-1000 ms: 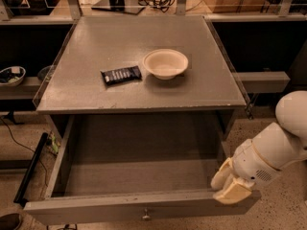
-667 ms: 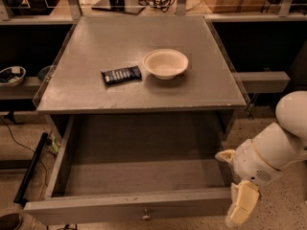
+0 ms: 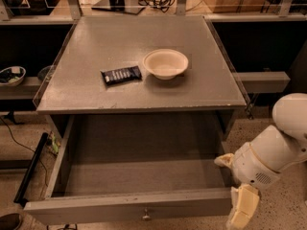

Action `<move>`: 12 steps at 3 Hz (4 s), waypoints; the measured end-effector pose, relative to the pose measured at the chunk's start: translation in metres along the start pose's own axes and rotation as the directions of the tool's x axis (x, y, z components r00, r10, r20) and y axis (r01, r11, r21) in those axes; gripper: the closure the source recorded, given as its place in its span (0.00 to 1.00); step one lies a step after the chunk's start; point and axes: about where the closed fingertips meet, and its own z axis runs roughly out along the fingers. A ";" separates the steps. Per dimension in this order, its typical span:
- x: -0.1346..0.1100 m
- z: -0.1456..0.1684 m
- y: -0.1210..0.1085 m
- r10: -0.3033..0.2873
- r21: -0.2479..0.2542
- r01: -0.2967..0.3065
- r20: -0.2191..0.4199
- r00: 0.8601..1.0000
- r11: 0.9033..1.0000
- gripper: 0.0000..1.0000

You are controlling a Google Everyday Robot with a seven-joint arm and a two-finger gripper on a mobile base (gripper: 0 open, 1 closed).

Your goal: Open top drawer

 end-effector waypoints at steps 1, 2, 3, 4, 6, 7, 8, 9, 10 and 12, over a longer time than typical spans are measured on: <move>0.007 0.004 0.008 0.008 -0.025 -0.009 -0.012 1.000 1.000 0.00; 0.013 0.011 0.019 0.013 -0.062 -0.015 -0.023 1.000 0.998 0.00; 0.013 0.011 0.019 0.013 -0.063 -0.015 -0.023 1.000 0.998 0.00; 0.019 0.011 0.029 0.023 -0.083 -0.023 -0.002 1.000 0.996 0.00; 0.032 0.023 0.040 0.050 -0.127 -0.051 -0.013 0.999 0.991 0.00; 0.036 0.030 0.040 0.062 -0.146 -0.068 -0.043 0.997 0.987 0.00; 0.040 0.028 0.045 0.074 -0.150 -0.080 -0.042 0.996 0.985 0.00; 0.046 0.021 0.055 0.091 -0.145 -0.093 -0.017 0.996 0.985 0.00; 0.053 0.012 0.069 0.091 -0.130 -0.087 0.022 0.996 0.988 0.00; 0.067 0.000 0.087 0.105 -0.089 -0.097 0.082 0.991 0.991 0.00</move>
Offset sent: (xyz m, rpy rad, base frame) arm -0.0281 -0.0061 -0.0122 -0.0082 0.0823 0.0226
